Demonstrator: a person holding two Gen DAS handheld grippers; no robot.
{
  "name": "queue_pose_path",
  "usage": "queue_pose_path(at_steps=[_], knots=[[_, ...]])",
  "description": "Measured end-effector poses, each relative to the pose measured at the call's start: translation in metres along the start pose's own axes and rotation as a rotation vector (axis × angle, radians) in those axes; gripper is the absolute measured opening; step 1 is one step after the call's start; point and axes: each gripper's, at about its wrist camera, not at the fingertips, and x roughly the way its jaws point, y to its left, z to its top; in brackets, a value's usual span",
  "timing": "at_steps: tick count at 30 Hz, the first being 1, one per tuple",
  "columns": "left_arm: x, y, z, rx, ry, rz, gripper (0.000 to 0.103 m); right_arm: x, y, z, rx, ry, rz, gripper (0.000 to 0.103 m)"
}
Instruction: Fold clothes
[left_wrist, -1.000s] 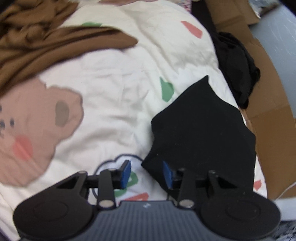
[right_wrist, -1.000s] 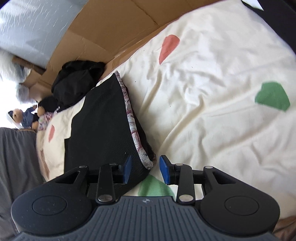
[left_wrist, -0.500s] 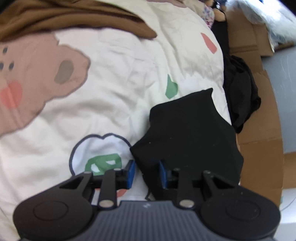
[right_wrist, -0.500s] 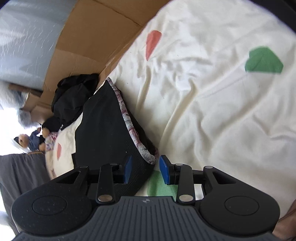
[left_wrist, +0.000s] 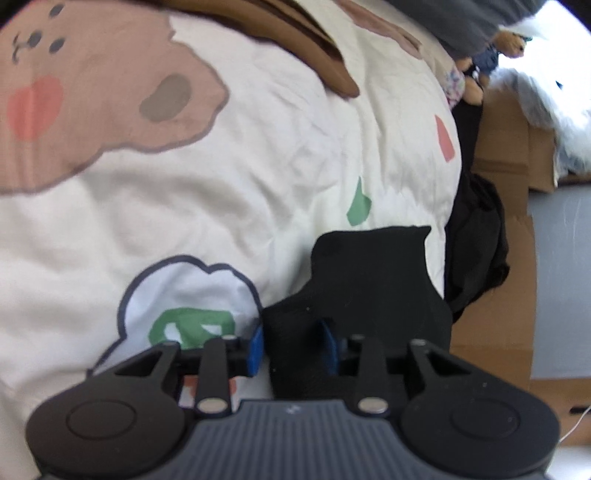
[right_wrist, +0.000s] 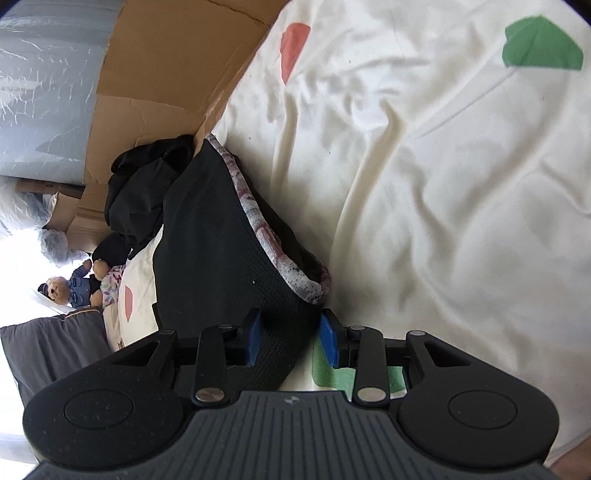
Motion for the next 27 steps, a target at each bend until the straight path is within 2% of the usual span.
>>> queue_pose_path(at_steps=[5, 8, 10, 11, 12, 13, 15, 18, 27], knots=[[0.007, 0.001, -0.002, 0.0, -0.005, -0.02, 0.044, 0.006, -0.005, -0.001, 0.026, -0.01, 0.007, 0.039], [0.011, 0.003, 0.0, -0.011, -0.008, -0.027, 0.044, 0.01, -0.007, -0.001, 0.038, -0.009, 0.008, 0.039], [0.013, 0.003, 0.003, -0.012, -0.009, -0.036, 0.041, 0.013, -0.01, 0.0, 0.06, -0.005, 0.017, 0.039], [0.014, 0.002, 0.005, -0.004, -0.007, -0.04, 0.036, 0.014, -0.011, 0.0, 0.067, -0.005, 0.025, 0.039], [0.015, 0.001, 0.006, 0.003, -0.002, -0.046, 0.023, 0.016, -0.011, 0.002, 0.068, -0.002, 0.033, 0.038], [0.016, 0.001, 0.007, 0.0, 0.003, -0.052, 0.016, 0.017, -0.01, 0.003, 0.065, 0.003, 0.043, 0.038], [0.015, 0.003, 0.008, -0.009, 0.009, -0.062, 0.009, 0.019, -0.009, 0.005, 0.055, 0.007, 0.048, 0.025], [0.009, 0.001, 0.005, -0.025, -0.009, -0.047, 0.007, 0.018, -0.006, 0.008, 0.04, 0.007, 0.05, 0.012], [-0.013, -0.008, -0.021, -0.109, -0.058, 0.035, 0.006, 0.012, 0.001, 0.032, 0.02, 0.015, 0.018, 0.01]])
